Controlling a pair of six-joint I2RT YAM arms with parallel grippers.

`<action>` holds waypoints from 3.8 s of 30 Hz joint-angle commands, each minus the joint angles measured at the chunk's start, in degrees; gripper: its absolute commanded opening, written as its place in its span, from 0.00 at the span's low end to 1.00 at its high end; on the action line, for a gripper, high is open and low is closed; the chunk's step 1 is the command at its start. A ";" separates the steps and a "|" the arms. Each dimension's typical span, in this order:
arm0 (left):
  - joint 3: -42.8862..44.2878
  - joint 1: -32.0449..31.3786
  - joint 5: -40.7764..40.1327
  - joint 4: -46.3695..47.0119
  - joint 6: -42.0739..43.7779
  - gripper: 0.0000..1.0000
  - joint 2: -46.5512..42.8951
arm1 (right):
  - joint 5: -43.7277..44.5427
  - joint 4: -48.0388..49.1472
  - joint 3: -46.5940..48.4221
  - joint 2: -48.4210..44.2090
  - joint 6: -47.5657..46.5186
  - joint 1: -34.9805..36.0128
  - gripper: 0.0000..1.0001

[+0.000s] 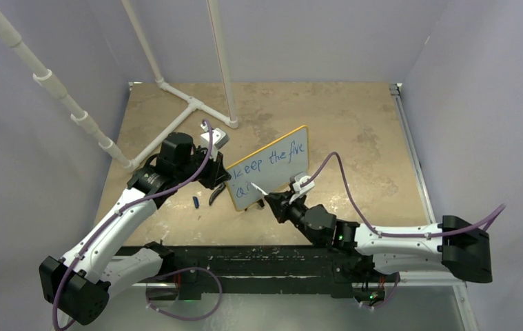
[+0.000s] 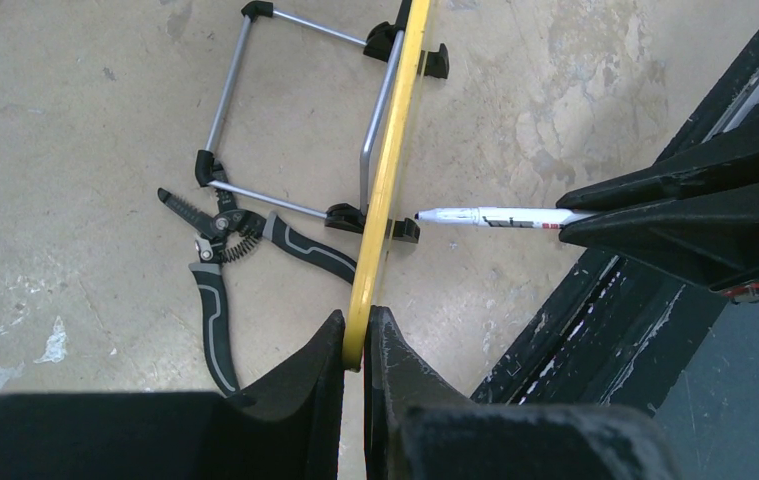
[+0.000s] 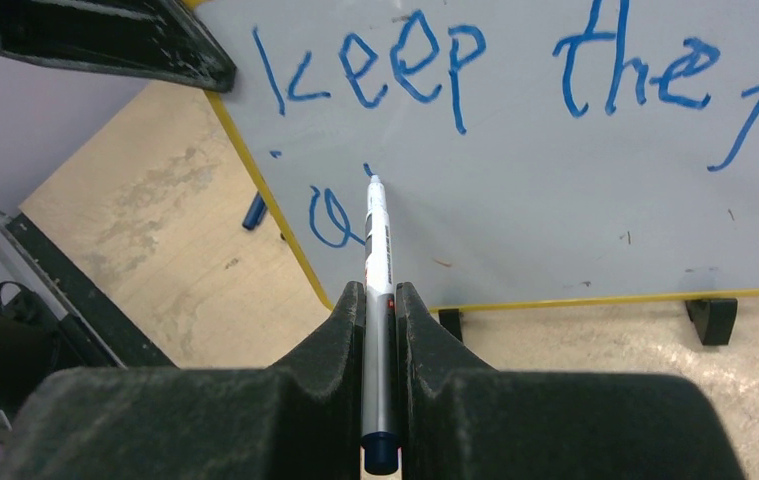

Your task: Write a sentence on the whiteboard

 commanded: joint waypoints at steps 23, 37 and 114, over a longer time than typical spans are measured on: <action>0.49 -0.18 -0.66 0.92 -0.06 0.00 -0.21 | 3.41 2.95 1.68 4.77 -0.73 0.07 0.00; 0.43 -0.19 -0.49 0.94 -0.04 0.00 -0.21 | 4.56 5.12 1.95 4.00 -1.86 0.04 0.00; 0.41 -0.18 -1.02 0.91 -0.37 0.00 -0.39 | 3.06 3.76 -0.98 3.08 2.57 0.07 0.00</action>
